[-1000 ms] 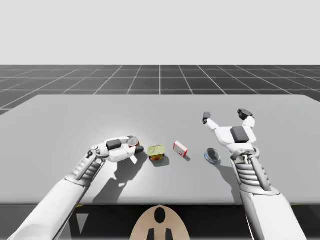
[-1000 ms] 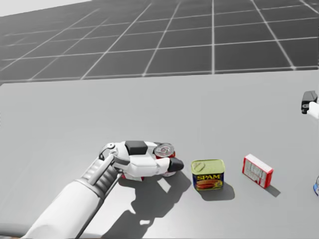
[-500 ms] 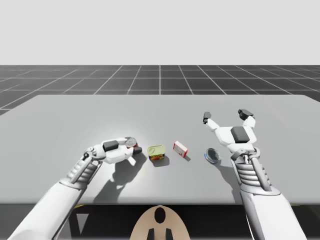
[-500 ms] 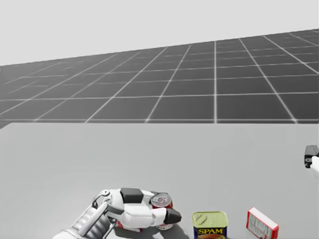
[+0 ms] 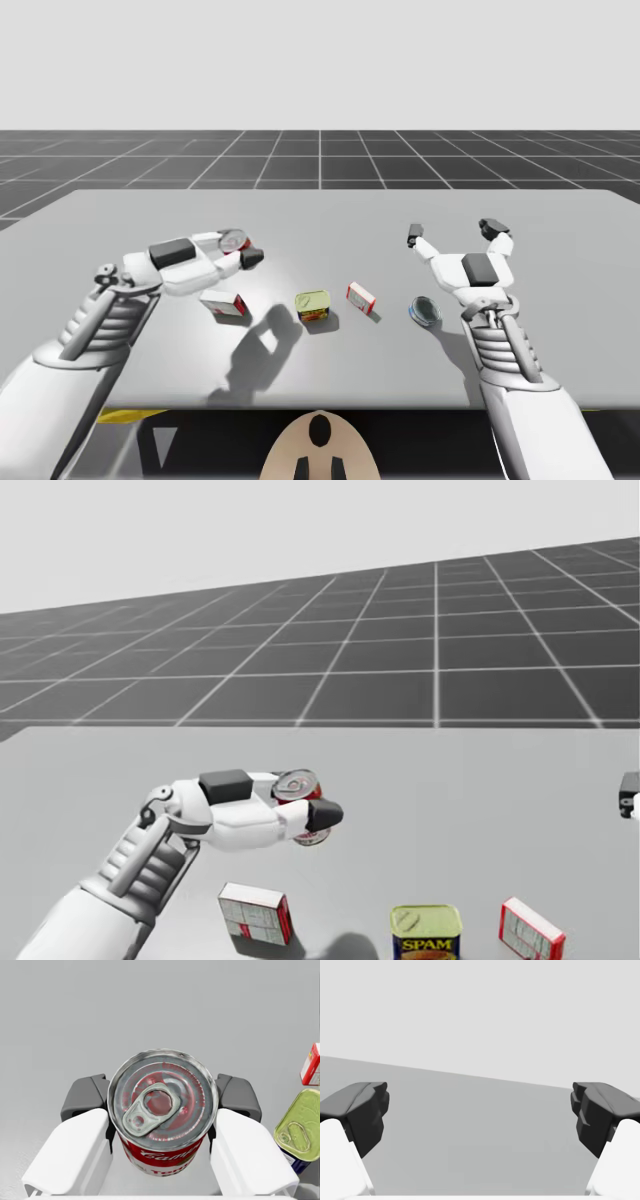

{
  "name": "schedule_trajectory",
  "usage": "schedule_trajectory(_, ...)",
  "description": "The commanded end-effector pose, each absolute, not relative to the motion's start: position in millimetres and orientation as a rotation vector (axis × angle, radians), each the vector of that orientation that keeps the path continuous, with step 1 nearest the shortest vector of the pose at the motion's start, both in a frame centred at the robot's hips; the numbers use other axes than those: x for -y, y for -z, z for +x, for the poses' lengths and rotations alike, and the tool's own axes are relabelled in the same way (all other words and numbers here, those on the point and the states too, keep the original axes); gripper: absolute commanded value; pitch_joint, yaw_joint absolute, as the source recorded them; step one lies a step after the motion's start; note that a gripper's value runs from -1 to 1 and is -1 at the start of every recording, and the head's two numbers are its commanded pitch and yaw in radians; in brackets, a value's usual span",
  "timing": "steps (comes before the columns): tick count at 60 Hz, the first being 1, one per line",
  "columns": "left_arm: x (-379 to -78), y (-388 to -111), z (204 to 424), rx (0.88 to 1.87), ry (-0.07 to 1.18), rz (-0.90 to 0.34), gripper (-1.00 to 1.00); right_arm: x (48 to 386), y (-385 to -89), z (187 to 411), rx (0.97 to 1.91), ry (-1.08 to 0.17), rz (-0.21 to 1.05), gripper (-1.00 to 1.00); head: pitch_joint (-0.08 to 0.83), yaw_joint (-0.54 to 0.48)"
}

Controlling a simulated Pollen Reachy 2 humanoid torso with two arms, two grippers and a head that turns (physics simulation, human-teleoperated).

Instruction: Grasp the soup can and hold it up.

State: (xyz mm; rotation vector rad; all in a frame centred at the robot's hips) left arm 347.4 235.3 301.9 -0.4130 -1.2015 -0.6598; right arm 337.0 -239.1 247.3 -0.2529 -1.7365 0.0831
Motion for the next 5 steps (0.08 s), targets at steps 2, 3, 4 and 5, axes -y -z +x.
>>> schedule_trajectory(2, -230.5, -374.5, 342.6, 1.377, 0.681, -0.407, 1.0, 238.4, -246.8, 335.9, 1.728, -0.092, -0.263, -1.0, 0.28, 0.25)
schedule_trajectory(3, -230.0, -377.9, 341.8, 1.385, 0.679, -0.407, 1.0, 238.5, -246.5, 335.9, 1.727, -0.094, -0.263, -1.0, 0.279, 0.25)
schedule_trajectory(4, -230.0, -377.9, 341.8, 1.385, 0.679, -0.407, 1.0, 238.5, -246.5, 335.9, 1.727, -0.094, -0.263, -1.0, 0.279, 0.25)
schedule_trajectory(5, -227.7, -391.6, 338.4, 1.418, 0.676, -0.411, 1.0, 239.0, -245.3, 335.9, 1.721, -0.107, -0.261, -1.0, 0.276, 0.25)
